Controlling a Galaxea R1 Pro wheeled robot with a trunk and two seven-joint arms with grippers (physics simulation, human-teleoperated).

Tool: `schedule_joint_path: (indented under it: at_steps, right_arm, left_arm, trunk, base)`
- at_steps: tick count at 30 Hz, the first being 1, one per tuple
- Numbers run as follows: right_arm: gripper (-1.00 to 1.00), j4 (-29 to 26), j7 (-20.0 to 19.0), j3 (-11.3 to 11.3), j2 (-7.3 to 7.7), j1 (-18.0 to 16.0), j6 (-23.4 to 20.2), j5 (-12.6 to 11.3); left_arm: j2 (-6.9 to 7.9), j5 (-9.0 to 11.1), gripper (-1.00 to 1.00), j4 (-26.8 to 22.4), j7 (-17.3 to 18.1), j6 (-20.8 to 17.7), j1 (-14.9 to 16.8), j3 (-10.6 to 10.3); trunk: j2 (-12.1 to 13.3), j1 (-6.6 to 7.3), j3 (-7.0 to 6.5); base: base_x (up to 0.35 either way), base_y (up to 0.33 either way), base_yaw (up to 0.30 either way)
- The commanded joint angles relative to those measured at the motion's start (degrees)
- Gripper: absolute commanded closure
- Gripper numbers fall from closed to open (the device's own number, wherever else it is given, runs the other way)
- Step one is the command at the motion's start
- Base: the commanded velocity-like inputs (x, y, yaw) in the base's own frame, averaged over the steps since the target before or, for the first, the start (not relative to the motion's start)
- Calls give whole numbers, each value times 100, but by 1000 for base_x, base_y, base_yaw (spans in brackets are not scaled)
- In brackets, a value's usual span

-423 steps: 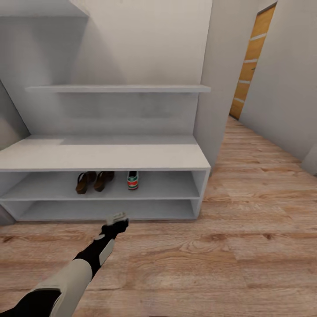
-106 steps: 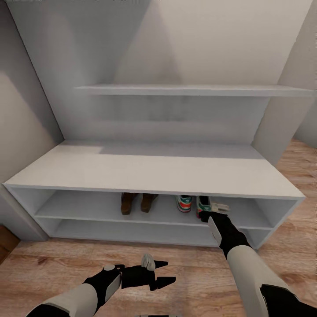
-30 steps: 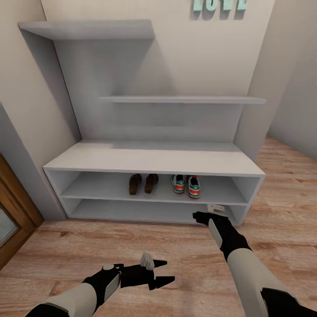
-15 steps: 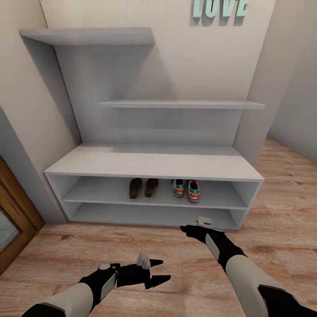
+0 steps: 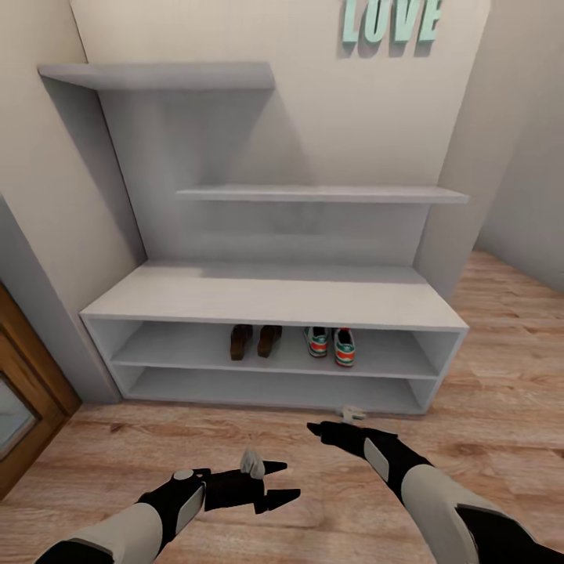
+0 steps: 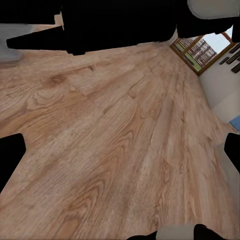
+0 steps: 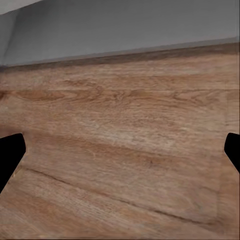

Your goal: Pick up the two gym shoes and the two sandals from the corridor floor and place them onto the hallstand (shoe rack) in the corridor, making sure they are on the rack and not on the floor. Arrange them so the two gym shoes are next to each other and the two sandals are next to each other.

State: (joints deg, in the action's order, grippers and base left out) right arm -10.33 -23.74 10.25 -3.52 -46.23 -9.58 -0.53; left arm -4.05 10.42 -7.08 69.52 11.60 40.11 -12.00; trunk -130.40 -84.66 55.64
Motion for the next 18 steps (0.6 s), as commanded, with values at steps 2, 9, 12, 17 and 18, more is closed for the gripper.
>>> schedule_joint_path:
  at_steps: [2, 9, 12, 17, 18]
  right_arm:
    - [-100, 40, -609, 50, 15, 0, -47, -17]
    - [-100, 76, -1069, 56, -15, 0, -52, -43]
    - [-100, 84, -1084, 53, -19, 0, -52, -43]
    - [-100, 248, -1094, 52, -25, 0, -45, -43]
    - [-100, 271, -1093, 54, -26, 0, -44, -39]
  left_arm:
    - [-8, 48, -100, 5, -4, 36, 5, -60]
    - [-58, 48, -100, 10, -9, 36, 5, -73]
    - [-75, 48, -100, 12, -9, 36, 4, -74]
    - [-108, 53, -100, 24, -9, 36, 2, -74]
    - [-144, 55, -100, 27, -9, 36, 2, -75]
  trunk:
    - [80, 46, -31]
    - [360, 199, -157]
    - [481, 265, -211]
    - [681, 375, -301]
    - [721, 397, -319]
  base:
    - [0, 0, 0]
    - [0, 0, 0]
    - [0, 0, 0]
    - [0, 0, 0]
    - [0, 0, 0]
